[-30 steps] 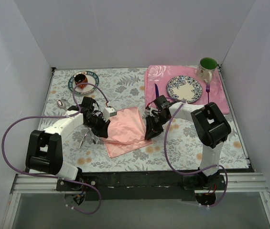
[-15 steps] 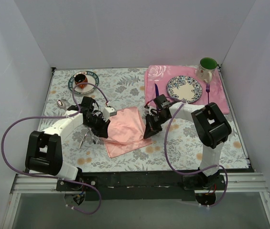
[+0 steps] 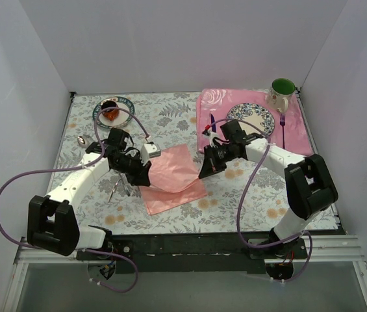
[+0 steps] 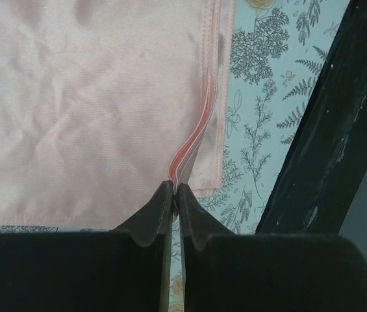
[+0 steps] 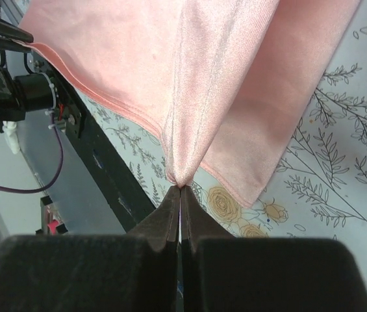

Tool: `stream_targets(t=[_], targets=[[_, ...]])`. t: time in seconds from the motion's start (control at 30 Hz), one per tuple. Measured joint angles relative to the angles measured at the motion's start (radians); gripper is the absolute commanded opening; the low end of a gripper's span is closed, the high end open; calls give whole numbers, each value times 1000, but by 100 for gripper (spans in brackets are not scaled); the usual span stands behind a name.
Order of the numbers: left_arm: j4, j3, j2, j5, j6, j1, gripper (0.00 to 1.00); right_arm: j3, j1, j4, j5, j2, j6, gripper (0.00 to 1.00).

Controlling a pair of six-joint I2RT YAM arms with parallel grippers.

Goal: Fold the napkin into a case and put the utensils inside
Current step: Fold the rectangle-folded napkin into the folded napkin.

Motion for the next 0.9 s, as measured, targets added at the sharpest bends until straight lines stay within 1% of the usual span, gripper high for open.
stream_targets(t=[0.2, 0.3, 0.53, 0.7, 0.9], targets=[[-11, -3, -2, 15, 11, -47, 0, -53, -1, -42, 8, -18, -45, 1], [9, -35, -1, 15, 11, -62, 0, -80, -1, -55, 19, -6, -59, 1], [70, -128, 40, -2, -8, -76, 0, -84, -1, -50, 50, 87, -67, 1], [114, -151, 63, -16, -30, -80, 0, -84, -1, -45, 58, 120, -68, 1], [137, -161, 63, -24, -40, -87, 0, -84, -1, -45, 60, 122, -68, 1]])
